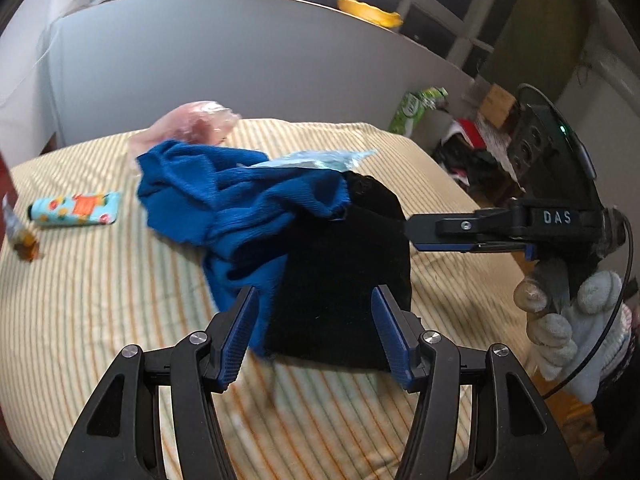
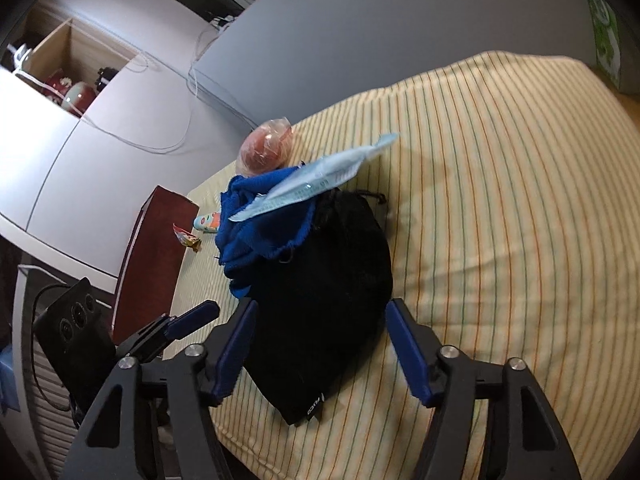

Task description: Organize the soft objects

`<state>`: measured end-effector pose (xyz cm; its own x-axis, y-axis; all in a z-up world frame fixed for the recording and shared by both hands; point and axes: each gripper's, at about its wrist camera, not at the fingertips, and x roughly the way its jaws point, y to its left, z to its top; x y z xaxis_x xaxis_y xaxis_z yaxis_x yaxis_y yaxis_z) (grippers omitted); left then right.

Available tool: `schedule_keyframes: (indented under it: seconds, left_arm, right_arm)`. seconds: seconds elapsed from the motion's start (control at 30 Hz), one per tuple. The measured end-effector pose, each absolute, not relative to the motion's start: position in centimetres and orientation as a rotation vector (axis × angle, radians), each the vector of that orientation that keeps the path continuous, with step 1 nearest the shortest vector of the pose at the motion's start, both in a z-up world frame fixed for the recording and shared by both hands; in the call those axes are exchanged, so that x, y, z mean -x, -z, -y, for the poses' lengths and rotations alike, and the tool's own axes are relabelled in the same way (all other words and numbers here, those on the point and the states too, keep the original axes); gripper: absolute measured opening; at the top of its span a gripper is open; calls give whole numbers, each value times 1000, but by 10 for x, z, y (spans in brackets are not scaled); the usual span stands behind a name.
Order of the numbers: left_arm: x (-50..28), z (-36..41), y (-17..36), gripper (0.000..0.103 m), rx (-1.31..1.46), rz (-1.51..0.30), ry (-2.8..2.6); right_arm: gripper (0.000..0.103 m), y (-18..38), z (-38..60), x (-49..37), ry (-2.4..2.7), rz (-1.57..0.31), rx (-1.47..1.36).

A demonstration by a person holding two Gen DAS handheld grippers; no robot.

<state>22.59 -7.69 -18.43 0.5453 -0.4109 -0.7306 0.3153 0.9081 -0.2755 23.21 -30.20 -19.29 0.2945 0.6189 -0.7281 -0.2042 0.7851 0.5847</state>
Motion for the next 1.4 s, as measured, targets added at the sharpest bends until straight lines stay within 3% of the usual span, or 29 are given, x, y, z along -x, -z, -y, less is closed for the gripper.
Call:
schedule_keyframes:
  seconds: [0.6, 0.77, 0.97, 1.07, 1.4]
  left_arm:
    - [-256, 108, 186, 57, 7, -962, 503]
    - [-248, 121, 188, 57, 0, -964, 536]
    - [-245, 124, 188, 57, 29, -966, 588]
    - [-245, 122, 179, 57, -20, -898, 530]
    - [-267, 115, 197, 60, -85, -1022, 564]
  right_arm:
    - [55, 215, 299, -239, -577, -1190, -501]
    - [45, 220, 294, -239, -592, -1206, -496]
    - [40, 219, 293, -231, -611, -1214, -488]
    - [40, 221, 297, -229, -589, -1217, -487]
    - [40, 222, 306, -236, -573, -1222, -514]
